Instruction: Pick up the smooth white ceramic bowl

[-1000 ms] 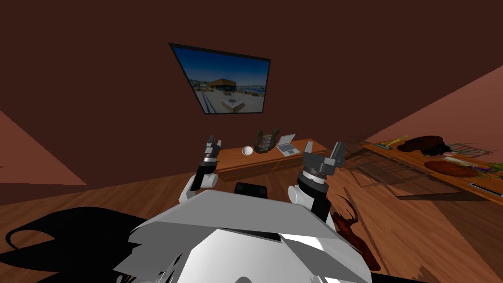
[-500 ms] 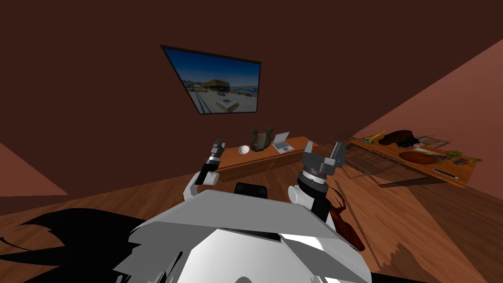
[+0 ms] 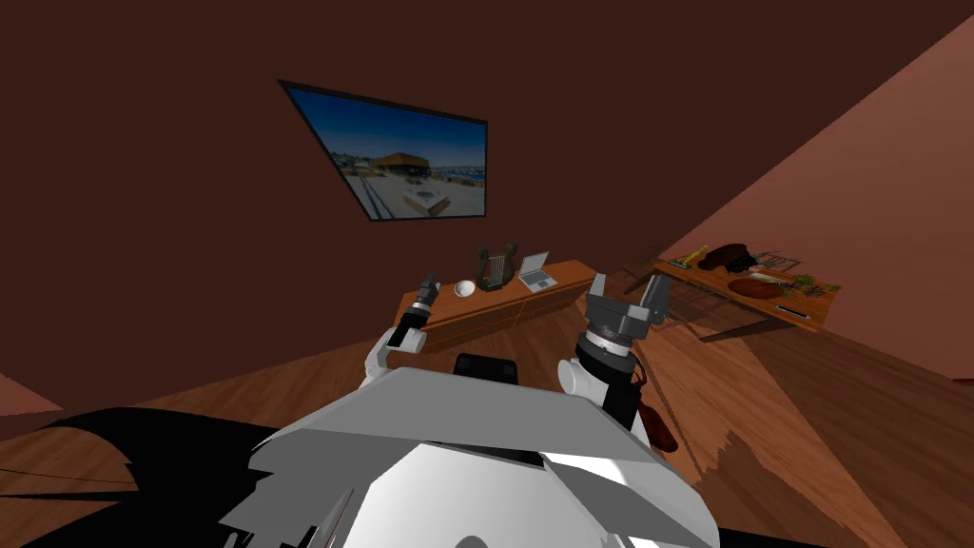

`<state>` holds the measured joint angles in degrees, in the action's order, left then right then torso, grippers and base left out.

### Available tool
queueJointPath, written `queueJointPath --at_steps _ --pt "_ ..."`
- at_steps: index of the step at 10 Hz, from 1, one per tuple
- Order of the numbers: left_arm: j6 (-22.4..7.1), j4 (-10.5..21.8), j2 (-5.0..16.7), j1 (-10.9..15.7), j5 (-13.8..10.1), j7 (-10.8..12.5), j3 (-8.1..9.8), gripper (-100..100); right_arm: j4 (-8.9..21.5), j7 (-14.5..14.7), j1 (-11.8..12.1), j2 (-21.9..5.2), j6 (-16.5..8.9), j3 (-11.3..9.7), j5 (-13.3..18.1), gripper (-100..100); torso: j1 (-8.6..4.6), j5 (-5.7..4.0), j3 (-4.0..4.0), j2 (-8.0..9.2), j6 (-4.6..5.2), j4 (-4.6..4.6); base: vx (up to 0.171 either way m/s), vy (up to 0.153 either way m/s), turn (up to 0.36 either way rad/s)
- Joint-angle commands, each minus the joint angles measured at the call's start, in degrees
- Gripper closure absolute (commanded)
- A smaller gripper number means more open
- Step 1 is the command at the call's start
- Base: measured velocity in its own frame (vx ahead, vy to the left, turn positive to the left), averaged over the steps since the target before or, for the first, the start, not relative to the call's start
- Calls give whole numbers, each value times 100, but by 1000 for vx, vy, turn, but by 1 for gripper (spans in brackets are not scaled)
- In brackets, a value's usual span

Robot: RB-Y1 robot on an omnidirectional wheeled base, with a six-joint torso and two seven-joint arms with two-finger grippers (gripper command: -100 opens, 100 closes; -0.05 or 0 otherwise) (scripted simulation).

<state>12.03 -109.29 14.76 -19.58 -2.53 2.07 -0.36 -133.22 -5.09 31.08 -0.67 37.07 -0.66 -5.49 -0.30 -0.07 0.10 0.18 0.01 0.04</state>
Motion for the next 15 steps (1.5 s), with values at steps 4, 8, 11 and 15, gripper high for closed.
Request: queueJointPath --at_steps 4,8,11,15 --pt "-506 639 295 356 -139 0 -51 -100 0 0 1 -1 0 1 0 0 18 3 -2 -5 -4 -1 -29 -57 -87" --pt "-834 1277 480 676 -234 2 -78 -100 0 0 1 -1 0 1 0 0 19 3 -6 -12 -4 -2 -9 -48 -75" --pt "-1002 1717 565 842 -280 4 -86 -100 0 0 1 -1 0 1 0 0 16 2 -9 -16 -2 -3 1 -47 -74" --pt "-1343 2377 721 1188 -366 13 -89 -100 0 0 1 -1 0 1 0 0 20 3 -10 -18 -3 -3 8 -42 -70"
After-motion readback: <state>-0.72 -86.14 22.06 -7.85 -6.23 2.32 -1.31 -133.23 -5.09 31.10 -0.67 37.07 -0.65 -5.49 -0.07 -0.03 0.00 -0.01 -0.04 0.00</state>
